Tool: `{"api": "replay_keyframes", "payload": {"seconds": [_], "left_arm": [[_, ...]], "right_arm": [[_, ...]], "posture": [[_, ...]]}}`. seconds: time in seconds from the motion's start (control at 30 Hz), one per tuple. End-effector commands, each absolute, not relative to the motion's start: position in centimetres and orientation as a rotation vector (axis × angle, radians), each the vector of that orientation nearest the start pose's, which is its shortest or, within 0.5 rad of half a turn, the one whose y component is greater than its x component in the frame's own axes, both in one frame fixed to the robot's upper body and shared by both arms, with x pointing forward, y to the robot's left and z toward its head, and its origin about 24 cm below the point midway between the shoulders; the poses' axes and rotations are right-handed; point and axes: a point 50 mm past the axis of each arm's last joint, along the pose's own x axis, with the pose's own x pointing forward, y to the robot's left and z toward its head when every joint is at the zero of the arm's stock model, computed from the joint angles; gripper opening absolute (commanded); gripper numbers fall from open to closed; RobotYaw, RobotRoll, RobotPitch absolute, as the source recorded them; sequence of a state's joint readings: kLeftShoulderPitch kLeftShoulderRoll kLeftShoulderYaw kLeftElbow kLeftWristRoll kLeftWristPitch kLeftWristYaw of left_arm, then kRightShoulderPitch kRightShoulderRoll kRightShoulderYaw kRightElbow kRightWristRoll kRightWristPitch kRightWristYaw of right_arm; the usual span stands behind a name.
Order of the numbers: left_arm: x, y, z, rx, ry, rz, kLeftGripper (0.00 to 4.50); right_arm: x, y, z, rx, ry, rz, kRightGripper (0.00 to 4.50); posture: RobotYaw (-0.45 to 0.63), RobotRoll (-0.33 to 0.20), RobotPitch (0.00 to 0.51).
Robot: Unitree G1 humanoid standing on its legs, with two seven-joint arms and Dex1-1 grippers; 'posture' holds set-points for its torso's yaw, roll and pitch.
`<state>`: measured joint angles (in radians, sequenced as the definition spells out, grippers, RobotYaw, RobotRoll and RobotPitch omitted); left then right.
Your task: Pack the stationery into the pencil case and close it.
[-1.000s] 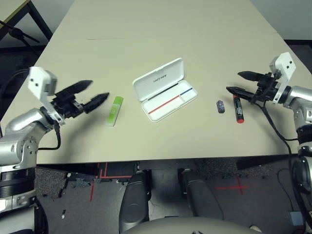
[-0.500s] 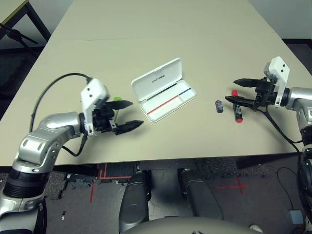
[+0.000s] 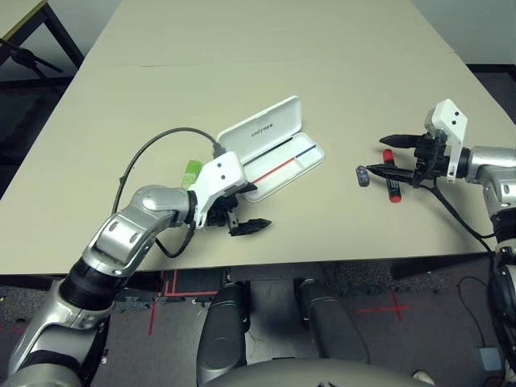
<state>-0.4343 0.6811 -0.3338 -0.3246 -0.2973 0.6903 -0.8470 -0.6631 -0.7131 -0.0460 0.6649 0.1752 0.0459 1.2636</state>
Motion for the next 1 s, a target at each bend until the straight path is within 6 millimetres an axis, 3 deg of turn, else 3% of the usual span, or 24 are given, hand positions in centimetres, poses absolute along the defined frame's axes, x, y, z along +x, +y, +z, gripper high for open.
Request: {"api": "replay_keyframes", "payload": {"seconds": [0.03,0.3,0.37,0.5,0.73,1.0], "left_arm": [[26.9,12.8,12.3,0.507,0.394,-1.125,4.48],[27.6,12.2,11.7,0.530,0.416,-1.117,4.48],[27.7,12.2,11.7,0.526,0.421,-1.111,4.11],[27.8,12.3,11.4,0.533,0.442,-1.105,2.77],[28.1,12.5,11.3,0.547,0.448,-1.091,0.01],[28.8,12.7,12.7,0.624,0.394,-1.111,0.01]], "right_arm": [[32.8,-26.8,14.1,-0.385,0.231,0.960,4.50],[32.8,-26.5,14.0,-0.387,0.220,0.961,4.50],[32.8,-26.5,14.0,-0.387,0.217,0.961,4.50],[32.8,-26.4,14.1,-0.391,0.211,0.960,4.50],[32.8,-26.4,14.1,-0.391,0.204,0.958,4.50],[32.8,-26.5,13.9,-0.385,0.208,0.958,4.50]], "posture": [[0.00,0.000,0.189],[-0.01,0.000,0.189],[-0.01,0.000,0.190],[-0.01,0.000,0.190],[-0.02,0.000,0.189],[-0.02,0.000,0.188]]}}
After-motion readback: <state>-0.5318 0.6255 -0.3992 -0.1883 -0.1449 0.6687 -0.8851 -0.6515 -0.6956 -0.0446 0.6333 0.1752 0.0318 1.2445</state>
